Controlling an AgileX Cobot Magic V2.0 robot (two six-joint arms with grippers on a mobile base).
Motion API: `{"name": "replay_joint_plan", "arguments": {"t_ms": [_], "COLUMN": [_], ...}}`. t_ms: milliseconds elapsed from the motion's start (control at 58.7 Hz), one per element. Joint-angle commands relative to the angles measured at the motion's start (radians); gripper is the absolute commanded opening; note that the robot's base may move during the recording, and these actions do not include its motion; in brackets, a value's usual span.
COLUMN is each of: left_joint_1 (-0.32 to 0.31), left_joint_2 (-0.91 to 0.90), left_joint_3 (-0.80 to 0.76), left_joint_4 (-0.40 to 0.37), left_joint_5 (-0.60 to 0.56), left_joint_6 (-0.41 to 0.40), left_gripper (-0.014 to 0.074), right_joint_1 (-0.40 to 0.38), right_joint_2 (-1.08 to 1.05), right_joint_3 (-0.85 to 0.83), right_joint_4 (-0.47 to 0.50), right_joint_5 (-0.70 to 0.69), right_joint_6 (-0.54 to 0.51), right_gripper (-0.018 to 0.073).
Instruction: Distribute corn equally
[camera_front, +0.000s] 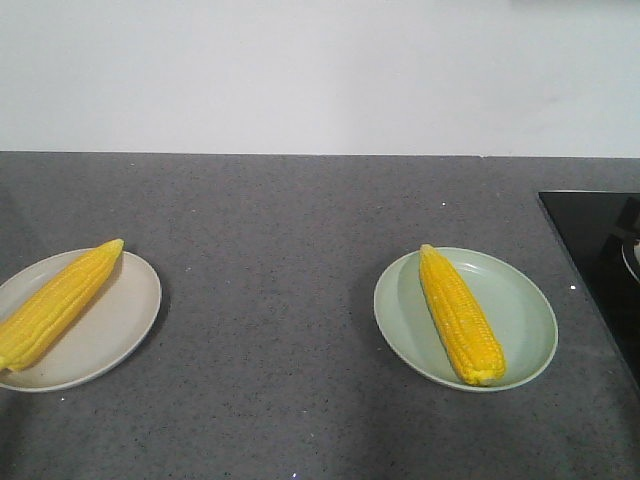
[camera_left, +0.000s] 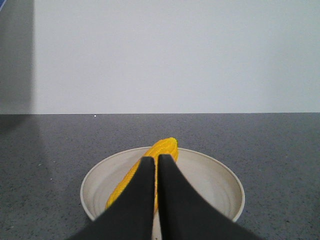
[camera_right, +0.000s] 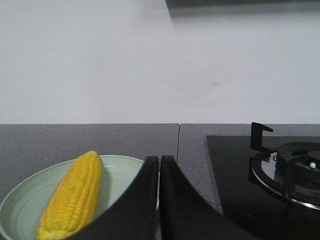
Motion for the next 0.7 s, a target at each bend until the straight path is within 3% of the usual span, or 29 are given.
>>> {"name": "replay_joint_plan", "arguments": {"t_ms": [0,682], "left_joint_1": [0.003,0.003], "left_joint_2": [0.015,0.015], "left_joint_3": [-0.022,-0.022], "left_joint_4": [0.0,0.0], "left_joint_5": [-0.07,-0.07], "left_joint_6": [-0.005,-0.005], "left_gripper": [-0.0006,-0.0006], "right_joint_1": [-0.005,-0.005], "right_joint_2": [-0.006,-0.006], "right_joint_3": [0.016,0.016], "right_joint_4": [-0.012,-0.012], "right_joint_5": [-0.083,-0.083], "right_joint_6": [-0.01,-0.01], "right_gripper": [-0.0002,-0.0002]}}
